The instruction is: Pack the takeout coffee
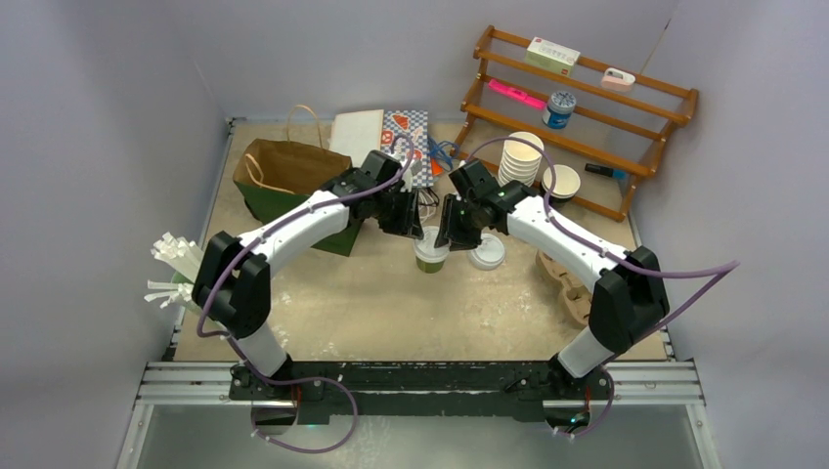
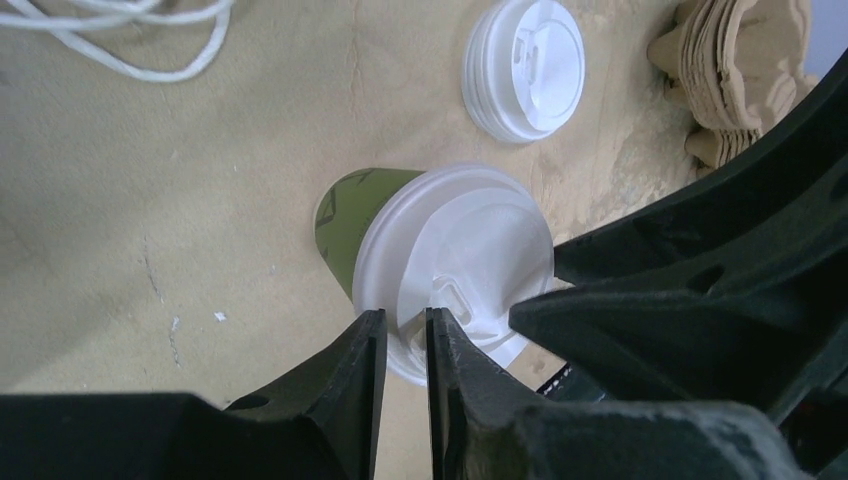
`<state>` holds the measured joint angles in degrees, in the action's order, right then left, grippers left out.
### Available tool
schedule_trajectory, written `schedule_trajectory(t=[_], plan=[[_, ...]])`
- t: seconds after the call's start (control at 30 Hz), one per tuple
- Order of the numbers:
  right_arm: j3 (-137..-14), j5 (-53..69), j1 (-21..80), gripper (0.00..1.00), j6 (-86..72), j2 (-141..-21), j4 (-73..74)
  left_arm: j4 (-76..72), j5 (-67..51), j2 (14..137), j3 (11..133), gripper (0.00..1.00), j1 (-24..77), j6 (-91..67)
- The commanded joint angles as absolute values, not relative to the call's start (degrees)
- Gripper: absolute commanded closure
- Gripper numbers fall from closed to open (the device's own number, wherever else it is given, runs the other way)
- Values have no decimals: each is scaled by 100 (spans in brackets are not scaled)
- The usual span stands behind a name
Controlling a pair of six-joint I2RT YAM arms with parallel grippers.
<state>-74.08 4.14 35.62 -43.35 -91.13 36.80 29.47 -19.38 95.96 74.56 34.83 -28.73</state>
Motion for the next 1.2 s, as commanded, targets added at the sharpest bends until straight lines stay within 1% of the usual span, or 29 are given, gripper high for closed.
schedule_trajectory(t=[0.0,0.1,0.17,0.23,0.37,0.43,0.47,0.57,0.67,0.77,0.83,0.9,0.97,1.03,1.17], plan=[[-7628,284,3595,56,-4130,-9033,3728,3185,-1837,9836,8067,75,3404,-2571],[-7738,116,3586,51,-4040,-8993,3855,3257,-1787,9860,8264,71,3396,-2536],[-7836,15,3586,47,-3961,-8975,3953,3267,-1780,9853,8315,64,3393,-2517],[-7929,-43,3582,43,-3869,-8952,3993,3290,-1780,9864,8355,59,3390,-2505],[-8053,-97,3545,37,-3696,-8908,3987,3412,-1772,9838,8469,56,3384,-2488],[-8111,-39,3485,38,-3562,-8938,3966,3629,-1683,9726,8532,56,3382,-2439],[-8140,-13,3418,40,-3482,-8963,3918,3731,-1639,9619,8518,56,3376,-2427],[-8161,665,3102,49,-3242,-9061,3628,3849,-1715,9204,8242,58,3384,-2554],[-8153,1574,2810,51,-2952,-9204,3151,3740,-2066,8832,7769,65,3380,-2932],[-8404,1930,2725,52,-2759,-9553,3129,3485,-2381,8542,7261,76,3396,-3278],[-8578,2105,2717,51,-2646,-9769,3127,3257,-2555,8428,6948,79,3396,-3421],[-8697,2211,2722,48,-2595,-9928,3085,3114,-2748,8438,6785,79,3406,-3491],[-8757,2267,2718,46,-2546,-10035,3034,3026,-2830,8509,6691,75,3403,-3513],[-8784,2280,2717,46,-2474,-10123,2995,2823,-2891,8529,6583,73,3409,-3571],[-8831,2350,2716,46,-2355,-10221,3006,2384,-3054,8694,6418,73,3397,-3717]])
